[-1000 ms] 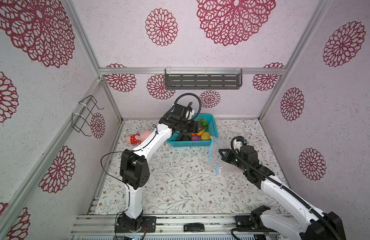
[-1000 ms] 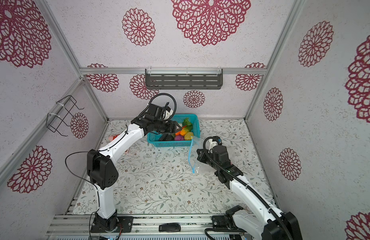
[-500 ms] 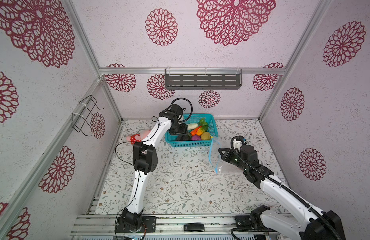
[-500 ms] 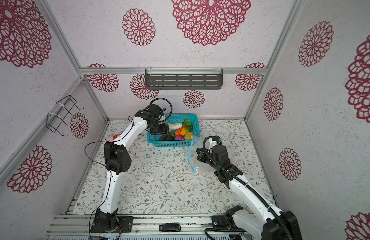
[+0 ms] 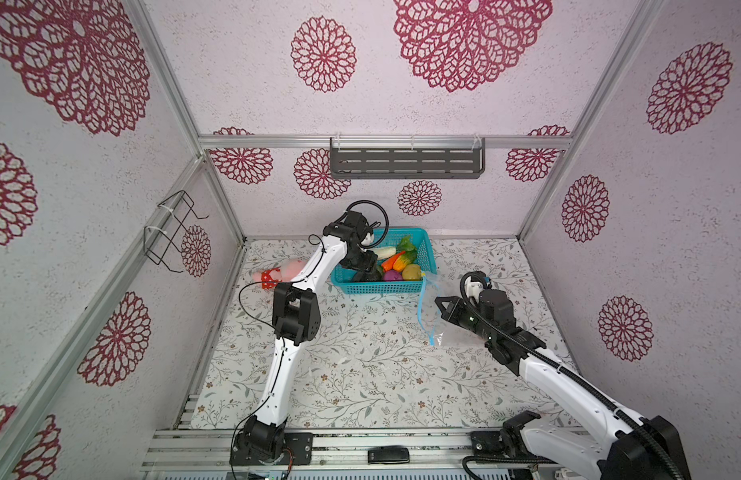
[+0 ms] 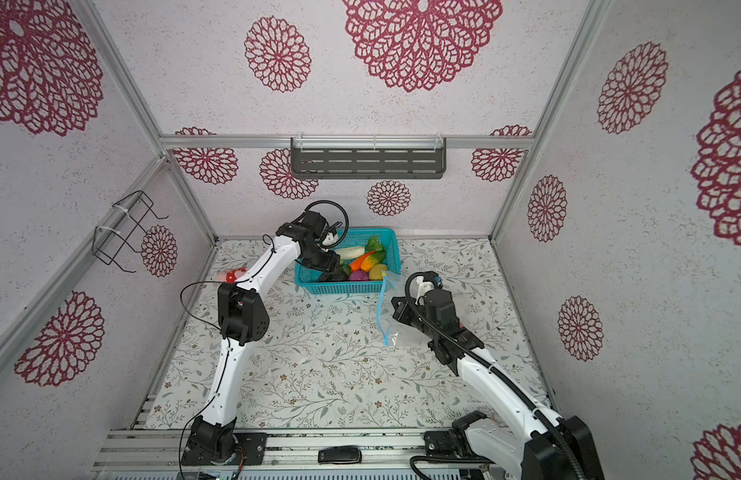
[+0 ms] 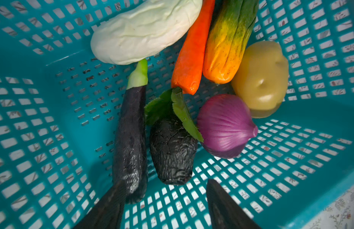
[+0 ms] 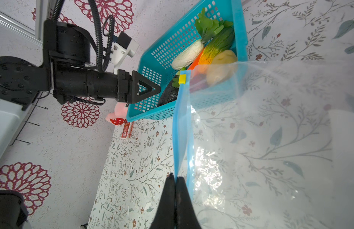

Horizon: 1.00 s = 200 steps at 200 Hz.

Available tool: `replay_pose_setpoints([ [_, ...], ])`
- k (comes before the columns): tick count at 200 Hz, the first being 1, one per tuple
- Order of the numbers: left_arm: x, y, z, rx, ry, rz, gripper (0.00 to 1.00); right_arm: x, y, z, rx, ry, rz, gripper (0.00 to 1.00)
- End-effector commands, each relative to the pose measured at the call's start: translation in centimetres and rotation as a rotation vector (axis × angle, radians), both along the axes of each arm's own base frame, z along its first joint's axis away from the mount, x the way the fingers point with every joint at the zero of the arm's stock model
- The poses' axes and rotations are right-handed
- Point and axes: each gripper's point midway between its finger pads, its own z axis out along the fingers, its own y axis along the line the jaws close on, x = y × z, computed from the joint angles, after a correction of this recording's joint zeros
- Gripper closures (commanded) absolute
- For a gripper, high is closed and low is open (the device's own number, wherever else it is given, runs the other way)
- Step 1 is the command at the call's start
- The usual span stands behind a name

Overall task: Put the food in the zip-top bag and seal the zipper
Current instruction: 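Move the left gripper back over the basket while the right holds the bag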

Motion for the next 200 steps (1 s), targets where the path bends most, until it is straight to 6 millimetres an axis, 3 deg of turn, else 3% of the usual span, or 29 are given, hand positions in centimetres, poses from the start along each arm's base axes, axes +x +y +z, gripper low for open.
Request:
replay_pose_setpoints([
  [1, 0.6, -0.3, -0.2, 0.000, -0.030, -0.076, 0.30, 0.4, 0.2, 1.1, 0.028, -0.032, -0.001, 1.00],
  [42, 0.5, -0.6, -1.6, 0.012, -0.015, -0.092, 0.22, 0.5, 0.2, 0.8, 0.027, -0.024, 0.001, 1.00],
  [133, 0.9, -0.7, -4.7, 0.071, -0.006, -0.099, 0.17, 0.5, 0.3, 0.7, 0.029, -0.018, 0.001, 1.00],
  [200, 1.4, -0.8, -4.8, 0.066, -0.018, -0.079, 0.30, 0.5, 0.4, 0.4, 0.028, -0.010, 0.004, 1.00],
])
